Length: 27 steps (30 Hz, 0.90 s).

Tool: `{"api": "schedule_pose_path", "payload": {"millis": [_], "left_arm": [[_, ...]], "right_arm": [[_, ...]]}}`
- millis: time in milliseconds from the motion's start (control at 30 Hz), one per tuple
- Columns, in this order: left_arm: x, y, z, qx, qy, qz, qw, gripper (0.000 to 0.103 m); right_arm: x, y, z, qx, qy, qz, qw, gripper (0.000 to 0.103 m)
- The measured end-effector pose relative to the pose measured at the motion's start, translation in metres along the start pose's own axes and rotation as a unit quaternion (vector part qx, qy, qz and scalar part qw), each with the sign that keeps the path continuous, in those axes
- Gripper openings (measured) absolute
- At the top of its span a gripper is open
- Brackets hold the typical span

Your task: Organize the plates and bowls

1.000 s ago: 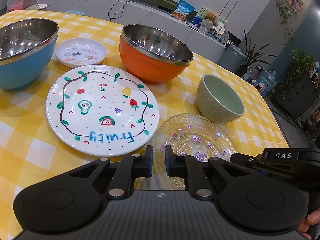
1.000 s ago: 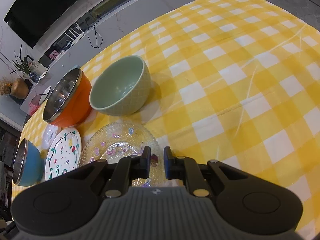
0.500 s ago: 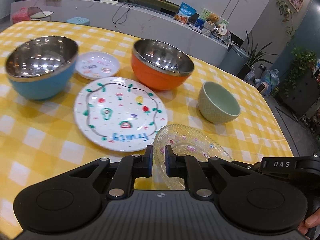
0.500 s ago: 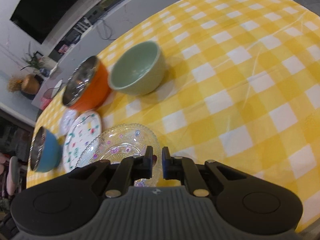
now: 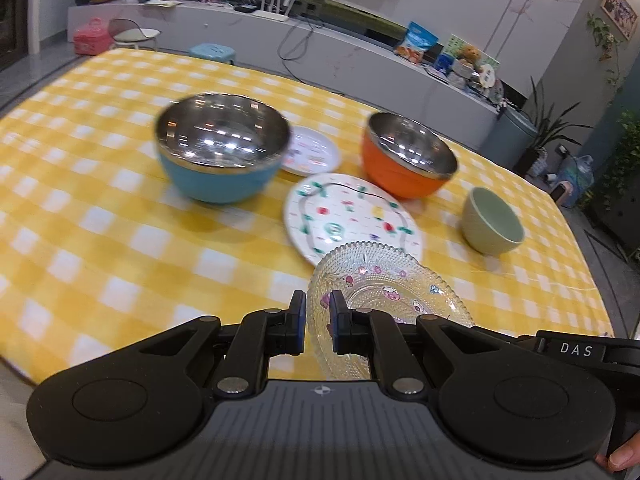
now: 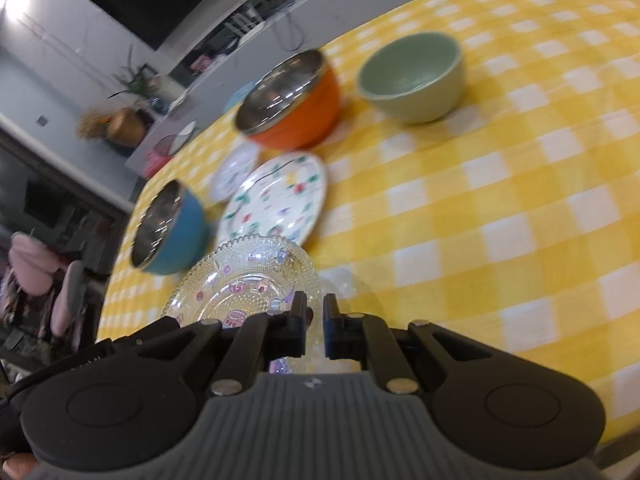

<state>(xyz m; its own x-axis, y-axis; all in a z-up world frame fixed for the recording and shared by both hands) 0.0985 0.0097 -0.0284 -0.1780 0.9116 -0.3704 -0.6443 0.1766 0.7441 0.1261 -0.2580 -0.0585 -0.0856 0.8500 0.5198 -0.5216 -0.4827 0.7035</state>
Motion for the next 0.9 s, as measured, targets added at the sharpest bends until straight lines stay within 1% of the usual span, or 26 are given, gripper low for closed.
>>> {"api": "schedule_pose_path", "payload": {"millis": [133,200,300,400,633,767,900], "left_arm": [[0.018,0.007,0.006,-0.003,0.003,0.019,0.9998,0.013],[0.026,0.006,0.008,-0.001,0.013,0.032,0.9994,0.013],[0.040,-0.001,0.014,0.018,0.036,0.043,0.9982,0.013],[0.047,-0.006,0.015,0.029,0.048,0.065,0.9963,0.014],[0.062,-0.014,0.013,0.046,0.078,0.104,0.9905,0.015],[0.066,-0.015,0.013,0.051,0.085,0.110,0.9889,0.018],[0.068,-0.020,0.010,0.066,0.086,0.122,0.9866,0.020]], "right_arm": [[0.016,-0.014,-0.004,0.006,0.008,0.022,1.000,0.006],[0.025,-0.022,-0.005,0.008,0.018,0.030,0.999,0.006],[0.034,-0.031,-0.007,0.006,0.033,0.031,0.999,0.006],[0.036,-0.040,-0.009,0.016,0.034,0.040,0.999,0.006],[0.042,-0.059,-0.018,0.039,0.057,0.038,0.997,0.006],[0.046,-0.062,-0.023,0.046,0.077,0.034,0.995,0.006],[0.046,-0.065,-0.026,0.053,0.081,0.035,0.995,0.006]]}}
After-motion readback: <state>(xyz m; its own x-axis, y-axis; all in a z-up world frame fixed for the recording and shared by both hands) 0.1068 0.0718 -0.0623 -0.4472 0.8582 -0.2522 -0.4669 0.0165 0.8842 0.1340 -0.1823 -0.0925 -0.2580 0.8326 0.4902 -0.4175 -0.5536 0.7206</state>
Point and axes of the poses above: each gripper's, at about its wrist camera, not at the fingertips, and y roughly against the way its jaws point, x to its left, z to its top, the point moved 3 cm from there along -y, roughly the way its jaws point, and after that the axes turned 9 degrees about y, right-handed, at the moved point
